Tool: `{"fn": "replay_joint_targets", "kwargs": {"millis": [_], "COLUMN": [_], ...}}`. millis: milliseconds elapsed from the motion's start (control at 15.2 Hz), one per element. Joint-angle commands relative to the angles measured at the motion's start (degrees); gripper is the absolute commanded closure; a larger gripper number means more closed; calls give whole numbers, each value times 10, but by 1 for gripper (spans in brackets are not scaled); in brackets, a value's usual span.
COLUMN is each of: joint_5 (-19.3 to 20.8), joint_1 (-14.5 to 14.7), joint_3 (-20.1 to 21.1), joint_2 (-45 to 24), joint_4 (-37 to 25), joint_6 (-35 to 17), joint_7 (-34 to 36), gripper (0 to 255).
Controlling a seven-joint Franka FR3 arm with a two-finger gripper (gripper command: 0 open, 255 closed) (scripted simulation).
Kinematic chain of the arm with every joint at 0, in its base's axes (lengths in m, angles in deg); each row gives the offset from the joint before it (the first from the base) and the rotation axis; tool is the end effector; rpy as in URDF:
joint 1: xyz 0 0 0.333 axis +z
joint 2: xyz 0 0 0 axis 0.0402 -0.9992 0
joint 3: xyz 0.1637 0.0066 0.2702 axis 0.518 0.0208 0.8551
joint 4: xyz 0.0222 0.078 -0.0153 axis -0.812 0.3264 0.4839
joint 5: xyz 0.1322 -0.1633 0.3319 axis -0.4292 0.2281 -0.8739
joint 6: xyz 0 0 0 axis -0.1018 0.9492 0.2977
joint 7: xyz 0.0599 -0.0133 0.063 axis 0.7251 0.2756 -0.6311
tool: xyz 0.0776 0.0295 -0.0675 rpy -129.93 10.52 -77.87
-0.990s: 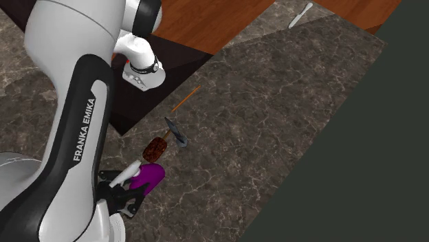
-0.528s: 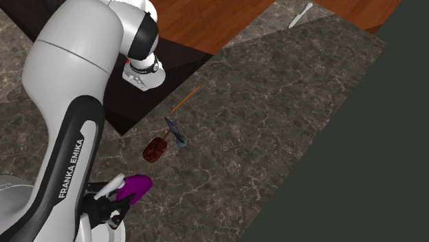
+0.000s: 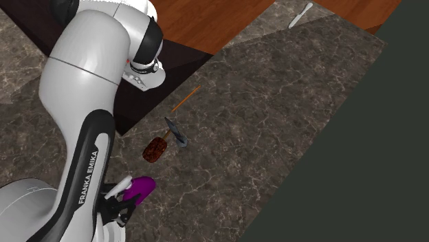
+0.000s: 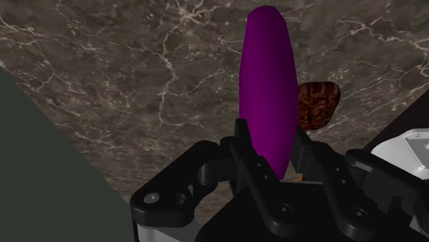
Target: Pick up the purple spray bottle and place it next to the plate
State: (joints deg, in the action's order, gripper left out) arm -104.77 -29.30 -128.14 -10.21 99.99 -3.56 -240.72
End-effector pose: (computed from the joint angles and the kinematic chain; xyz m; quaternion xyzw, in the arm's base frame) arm 0.2580 -0.5837 0.3683 -0.7885 -0.5512 -0.2242 0.1552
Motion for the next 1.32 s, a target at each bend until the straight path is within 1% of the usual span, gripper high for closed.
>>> {"fn": "replay_joint_targets", "kwargs": {"millis": [0, 198, 660, 726, 1056, 1254], "joint_5": [-3, -9, -9, -9, -9, -7], "joint_1": [0, 0, 0, 0, 0, -45], "joint_3": [3, 8, 8, 8, 8, 12], "joint_2": [-6, -15, -15, -15, -15, -23], "joint_4": [8, 18, 18, 18, 18, -58], "joint_6": [-10, -24, -24, -24, -24, 28], "joint_7": [-6, -14, -14, -14, -14, 1], "gripper": [255, 255, 255, 0, 0, 0]}}
